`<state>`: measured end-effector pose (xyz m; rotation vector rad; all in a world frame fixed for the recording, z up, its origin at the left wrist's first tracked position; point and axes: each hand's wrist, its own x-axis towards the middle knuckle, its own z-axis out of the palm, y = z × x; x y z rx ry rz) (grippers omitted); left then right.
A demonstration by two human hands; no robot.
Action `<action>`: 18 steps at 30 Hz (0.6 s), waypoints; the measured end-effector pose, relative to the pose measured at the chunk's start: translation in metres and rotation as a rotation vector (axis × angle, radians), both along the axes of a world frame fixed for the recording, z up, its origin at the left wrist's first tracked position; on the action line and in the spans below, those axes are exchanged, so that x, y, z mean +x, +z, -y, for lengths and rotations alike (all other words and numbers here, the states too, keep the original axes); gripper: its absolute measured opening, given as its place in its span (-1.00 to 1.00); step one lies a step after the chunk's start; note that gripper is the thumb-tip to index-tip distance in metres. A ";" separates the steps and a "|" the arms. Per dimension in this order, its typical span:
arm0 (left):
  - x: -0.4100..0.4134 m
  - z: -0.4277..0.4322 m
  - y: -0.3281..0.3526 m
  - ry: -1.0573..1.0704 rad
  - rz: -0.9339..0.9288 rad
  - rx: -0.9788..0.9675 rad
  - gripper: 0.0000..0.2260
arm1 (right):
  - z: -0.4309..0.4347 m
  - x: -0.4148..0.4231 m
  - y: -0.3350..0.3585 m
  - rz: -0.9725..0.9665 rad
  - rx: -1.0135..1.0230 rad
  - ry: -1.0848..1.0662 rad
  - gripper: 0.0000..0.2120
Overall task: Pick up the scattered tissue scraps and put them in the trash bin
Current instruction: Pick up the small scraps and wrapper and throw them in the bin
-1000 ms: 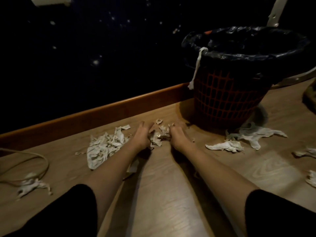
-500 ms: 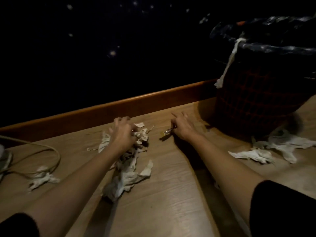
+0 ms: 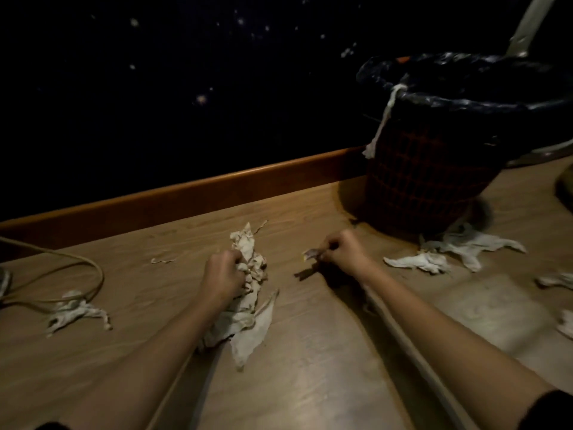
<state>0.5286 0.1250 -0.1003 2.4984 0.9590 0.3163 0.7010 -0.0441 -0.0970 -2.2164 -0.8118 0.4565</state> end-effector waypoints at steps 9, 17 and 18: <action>-0.050 0.044 0.003 -0.190 -0.001 0.136 -0.84 | 0.118 -0.045 -0.026 0.198 -0.192 -0.037 -0.91; -0.081 0.088 -0.019 -0.187 -0.231 0.025 -0.52 | 0.121 -0.094 -0.039 0.385 -0.186 0.043 -0.86; -0.083 0.089 -0.017 -0.183 -0.186 0.001 -0.59 | 0.121 -0.096 -0.033 0.334 -0.174 0.022 -0.87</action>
